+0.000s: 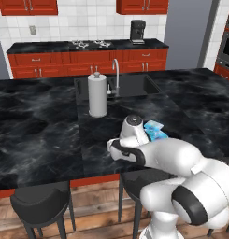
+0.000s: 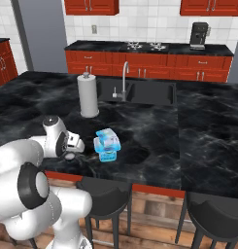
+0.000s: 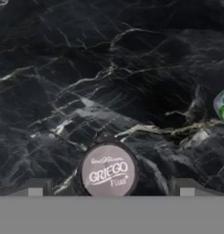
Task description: Stack the yogurt containers by placing the smaller containers on top of the larger containers.
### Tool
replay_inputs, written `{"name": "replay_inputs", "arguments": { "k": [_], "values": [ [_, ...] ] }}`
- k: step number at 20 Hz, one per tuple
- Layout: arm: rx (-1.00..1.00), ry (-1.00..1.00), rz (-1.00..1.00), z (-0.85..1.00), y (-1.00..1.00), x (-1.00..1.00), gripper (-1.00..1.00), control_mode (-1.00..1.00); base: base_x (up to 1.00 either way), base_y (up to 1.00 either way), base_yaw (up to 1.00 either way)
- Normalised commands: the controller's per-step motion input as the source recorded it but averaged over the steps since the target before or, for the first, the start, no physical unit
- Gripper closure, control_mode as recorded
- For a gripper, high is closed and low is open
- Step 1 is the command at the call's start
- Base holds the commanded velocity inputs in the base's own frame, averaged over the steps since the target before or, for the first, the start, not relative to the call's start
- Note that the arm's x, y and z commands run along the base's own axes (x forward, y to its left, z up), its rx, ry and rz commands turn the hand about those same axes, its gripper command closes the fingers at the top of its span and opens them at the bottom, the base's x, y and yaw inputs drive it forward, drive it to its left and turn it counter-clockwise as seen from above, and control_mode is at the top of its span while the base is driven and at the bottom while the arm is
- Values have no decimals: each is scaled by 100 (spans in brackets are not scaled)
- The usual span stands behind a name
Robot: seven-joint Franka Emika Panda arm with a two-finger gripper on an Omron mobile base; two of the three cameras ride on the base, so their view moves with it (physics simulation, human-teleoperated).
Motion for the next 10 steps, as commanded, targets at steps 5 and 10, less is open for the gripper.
{"name": "replay_inputs", "arguments": {
  "k": [5,10],
  "values": [
    [0,3,0,-6,0,4,-100,-100,0,0,0],
    [3,7,-1,-29,0,9,-100,-100,0,0,0]
  ]
}}
